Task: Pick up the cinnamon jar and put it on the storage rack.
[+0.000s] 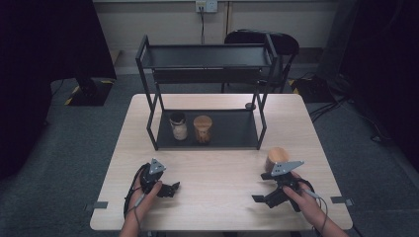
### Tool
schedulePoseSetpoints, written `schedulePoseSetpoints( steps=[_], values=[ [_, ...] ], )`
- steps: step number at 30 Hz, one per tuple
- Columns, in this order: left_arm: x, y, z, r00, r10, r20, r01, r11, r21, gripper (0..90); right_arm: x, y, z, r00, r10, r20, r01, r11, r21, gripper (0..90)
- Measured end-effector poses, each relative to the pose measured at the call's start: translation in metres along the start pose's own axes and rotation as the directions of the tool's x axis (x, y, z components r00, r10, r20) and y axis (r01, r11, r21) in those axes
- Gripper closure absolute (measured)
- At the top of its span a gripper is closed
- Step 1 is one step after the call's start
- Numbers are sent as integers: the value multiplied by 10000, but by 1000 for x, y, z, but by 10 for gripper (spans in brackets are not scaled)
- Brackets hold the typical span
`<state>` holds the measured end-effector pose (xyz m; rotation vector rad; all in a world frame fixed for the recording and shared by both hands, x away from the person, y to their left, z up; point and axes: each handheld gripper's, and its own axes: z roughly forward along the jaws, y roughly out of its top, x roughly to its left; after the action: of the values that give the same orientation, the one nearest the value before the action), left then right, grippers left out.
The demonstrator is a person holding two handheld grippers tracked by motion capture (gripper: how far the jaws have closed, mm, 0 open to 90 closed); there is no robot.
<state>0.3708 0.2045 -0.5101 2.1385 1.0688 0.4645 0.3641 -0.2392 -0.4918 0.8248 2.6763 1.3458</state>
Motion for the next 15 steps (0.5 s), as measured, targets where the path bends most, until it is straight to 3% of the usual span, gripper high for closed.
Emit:
schedulePoseSetpoints(
  steps=[10,15],
  values=[
    [0,0,0,10000,-22,4,22,10000,-2,2,-1,-9,-6,9999,66,-94,-65,9999,84,22],
    [0,0,0,10000,-25,5,25,10000,-3,2,-3,-14,-10,10000,34,88,-35,9998,178,22]
  ],
)
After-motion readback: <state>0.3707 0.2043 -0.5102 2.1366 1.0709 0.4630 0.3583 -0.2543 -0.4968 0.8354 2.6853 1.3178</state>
